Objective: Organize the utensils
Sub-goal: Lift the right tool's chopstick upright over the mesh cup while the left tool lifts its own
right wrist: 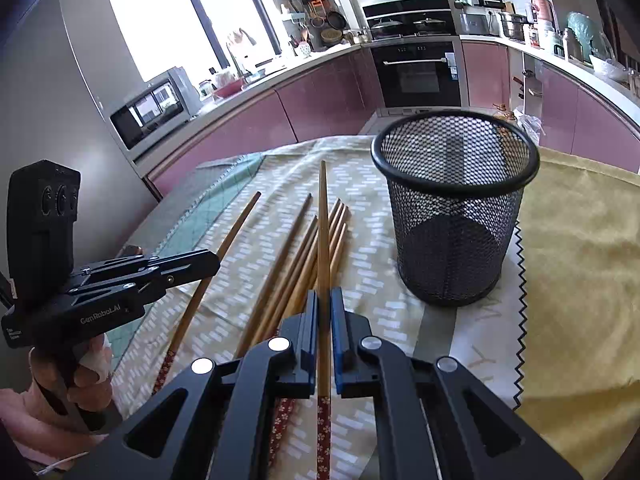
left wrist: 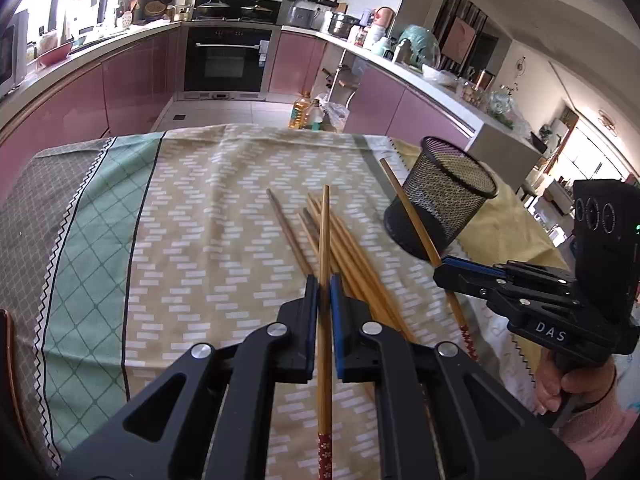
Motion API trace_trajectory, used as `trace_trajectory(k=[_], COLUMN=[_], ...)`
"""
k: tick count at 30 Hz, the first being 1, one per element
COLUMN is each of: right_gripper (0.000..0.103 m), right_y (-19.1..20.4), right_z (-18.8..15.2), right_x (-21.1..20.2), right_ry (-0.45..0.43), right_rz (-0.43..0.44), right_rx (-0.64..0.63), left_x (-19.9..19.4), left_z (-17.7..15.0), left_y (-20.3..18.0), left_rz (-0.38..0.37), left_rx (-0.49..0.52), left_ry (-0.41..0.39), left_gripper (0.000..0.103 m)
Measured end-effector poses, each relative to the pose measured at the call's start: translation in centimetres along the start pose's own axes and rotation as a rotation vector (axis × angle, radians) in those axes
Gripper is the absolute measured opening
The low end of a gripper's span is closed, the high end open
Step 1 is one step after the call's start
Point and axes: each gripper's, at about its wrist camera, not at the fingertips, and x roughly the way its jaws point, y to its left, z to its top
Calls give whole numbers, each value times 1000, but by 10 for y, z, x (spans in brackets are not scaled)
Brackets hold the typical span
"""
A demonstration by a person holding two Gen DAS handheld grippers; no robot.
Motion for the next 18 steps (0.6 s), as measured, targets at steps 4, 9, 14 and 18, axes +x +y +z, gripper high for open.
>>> trace_trajectory(k=[4, 9, 14, 18], right_gripper=[5, 5, 5, 5], right_y=[-1, -2, -5, -9], right_z=[7, 14, 27, 42], right_x=[-23, -48, -74, -94], right_ry=[-74, -162, -252, -317], right_rz=[38, 54, 69, 70], right_rx=[5, 2, -14, -25], left_x=[-25, -57, -88, -104], left_z=[13, 27, 46, 68], left_y=[-7, -16, -26, -36], left_rz=[-81, -163, -237, -302], left_rx=[8, 15, 27, 24], left_ry=[-45, -107, -188, -263], left_gripper=[7, 7, 7, 7])
